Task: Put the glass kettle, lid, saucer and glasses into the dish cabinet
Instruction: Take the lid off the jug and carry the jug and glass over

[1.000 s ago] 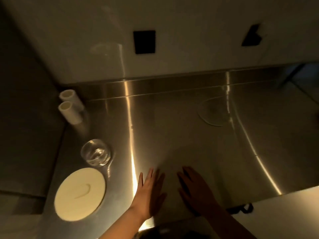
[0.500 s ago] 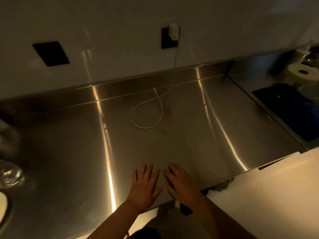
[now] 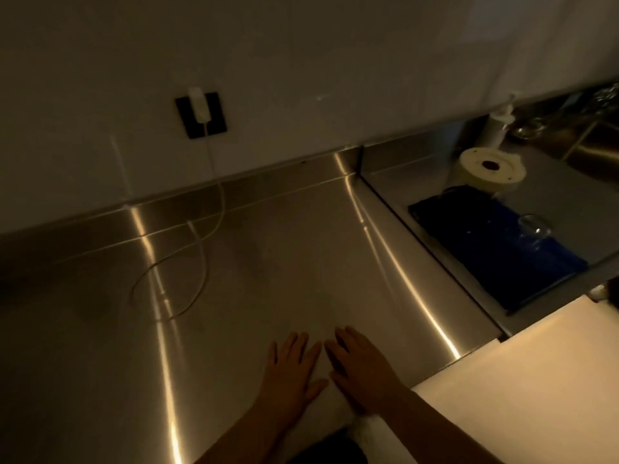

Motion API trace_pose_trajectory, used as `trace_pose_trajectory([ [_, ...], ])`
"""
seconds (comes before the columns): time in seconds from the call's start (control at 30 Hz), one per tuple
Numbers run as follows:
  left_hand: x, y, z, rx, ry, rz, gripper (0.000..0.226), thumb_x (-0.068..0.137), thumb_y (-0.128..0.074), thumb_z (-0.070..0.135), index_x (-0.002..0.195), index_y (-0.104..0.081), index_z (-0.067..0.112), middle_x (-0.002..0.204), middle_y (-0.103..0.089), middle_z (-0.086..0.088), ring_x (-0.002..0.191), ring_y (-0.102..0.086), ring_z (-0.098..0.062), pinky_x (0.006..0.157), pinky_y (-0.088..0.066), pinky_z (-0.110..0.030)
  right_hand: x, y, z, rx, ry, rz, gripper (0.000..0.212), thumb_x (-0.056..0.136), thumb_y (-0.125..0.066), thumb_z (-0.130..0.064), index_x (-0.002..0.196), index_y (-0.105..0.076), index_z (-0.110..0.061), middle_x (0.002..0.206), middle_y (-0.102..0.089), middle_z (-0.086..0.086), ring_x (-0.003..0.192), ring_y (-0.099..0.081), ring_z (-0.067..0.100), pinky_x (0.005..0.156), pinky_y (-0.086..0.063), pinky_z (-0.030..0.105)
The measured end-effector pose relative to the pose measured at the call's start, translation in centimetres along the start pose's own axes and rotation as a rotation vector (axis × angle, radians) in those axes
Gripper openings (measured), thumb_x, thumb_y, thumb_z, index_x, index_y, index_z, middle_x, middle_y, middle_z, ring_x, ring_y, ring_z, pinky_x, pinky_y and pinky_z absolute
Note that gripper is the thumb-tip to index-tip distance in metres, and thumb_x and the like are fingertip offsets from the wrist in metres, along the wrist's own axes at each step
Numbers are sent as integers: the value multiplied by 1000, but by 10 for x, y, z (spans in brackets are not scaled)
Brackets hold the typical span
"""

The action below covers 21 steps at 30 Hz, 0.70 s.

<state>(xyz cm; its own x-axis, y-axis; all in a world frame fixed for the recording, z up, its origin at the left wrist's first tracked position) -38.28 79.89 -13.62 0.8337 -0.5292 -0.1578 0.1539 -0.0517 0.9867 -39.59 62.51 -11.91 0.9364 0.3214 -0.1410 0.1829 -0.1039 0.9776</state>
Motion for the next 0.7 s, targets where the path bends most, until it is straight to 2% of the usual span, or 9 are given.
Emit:
trace_pose_trajectory([
  [0.07, 40, 7, 28, -21, -47, -11, 65, 59, -72, 67, 113, -69, 30, 118, -67, -2, 108, -64, -21, 93, -43, -48, 1, 6, 48, 50, -36, -68, 63, 86, -58, -47, 140, -43, -19, 148, -37, 12, 137, -34, 28, 111, -28, 37],
  [0.1, 59, 11, 42, -33, -61, -15, 65, 58, -71, 69, 111, -70, 31, 117, -68, -1, 107, -65, -20, 89, -48, -48, 1, 4, 73, 51, -43, -106, 63, 93, -46, -46, 147, -29, -20, 155, -21, 9, 144, -17, 26, 116, -14, 36],
  [0.17, 99, 19, 70, -31, -71, -74, 67, 59, -67, 72, 112, -69, 32, 118, -67, 1, 109, -63, -18, 84, -52, -47, 3, 8, 120, 54, -71, -130, 63, 95, -38, -45, 150, -18, -22, 158, -10, 7, 145, -6, 23, 116, -4, 35],
  [0.2, 116, 22, 83, -54, -66, -128, 69, 63, -63, 72, 119, -65, 32, 126, -62, -1, 118, -58, -20, 90, -49, -48, 3, 12, 141, 48, -73, -136, 63, 95, -38, -45, 150, -17, -23, 158, -10, 7, 145, -5, 23, 116, -3, 35],
  [0.27, 150, 19, 105, -111, -79, -137, 74, 82, -46, 66, 144, -36, 28, 153, -29, -5, 142, -24, -24, 112, -20, -52, 1, 18, 183, 30, -92, -160, 62, 95, -39, -45, 149, -19, -23, 158, -11, 7, 145, -6, 24, 116, -3, 37],
  [0.3, 166, 16, 117, -130, -93, -168, 74, 88, -38, 62, 150, -19, 27, 158, -11, -3, 145, -6, -22, 114, -3, -52, 0, 21, 204, 15, -94, -154, 61, 95, -39, -45, 149, -20, -23, 158, -12, 8, 145, -6, 25, 116, -4, 39],
  [0.33, 180, 15, 128, -148, -88, -188, 74, 90, -35, 60, 151, -10, 27, 159, -1, -2, 145, 3, -20, 113, 6, -50, -3, 25, 224, 2, -97, -139, 61, 94, -39, -46, 148, -22, -23, 158, -13, 8, 145, -7, 26, 116, -5, 40],
  [0.5, 242, 24, 191, -211, -31, -154, 76, 91, -36, 59, 151, 1, 27, 159, 4, 1, 145, 8, -17, 114, 9, -46, -18, 40, 325, 27, -131, -61, 62, 94, -38, -49, 148, -20, -25, 158, -10, 5, 145, -5, 24, 116, -5, 39],
  [0.7, 293, 31, 285, -268, 41, -95, 74, 93, -33, 58, 150, 3, 28, 159, 4, 3, 145, 8, -15, 115, 8, -42, -52, 43, 427, 73, -41, -120, 60, 96, -39, -46, 149, -21, -23, 159, -10, 3, 146, -6, 20, 117, -8, 34],
])
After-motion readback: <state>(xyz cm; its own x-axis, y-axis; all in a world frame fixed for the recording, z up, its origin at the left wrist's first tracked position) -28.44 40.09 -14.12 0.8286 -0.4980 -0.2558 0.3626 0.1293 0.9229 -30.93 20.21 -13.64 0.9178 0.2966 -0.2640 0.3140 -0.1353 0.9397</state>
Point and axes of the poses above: each hand's wrist, its own x-axis towards the middle knuckle, its own y-axis out of the back of the hand, z = x × y, the point moved 1 cm from there along x, towards the middle knuckle
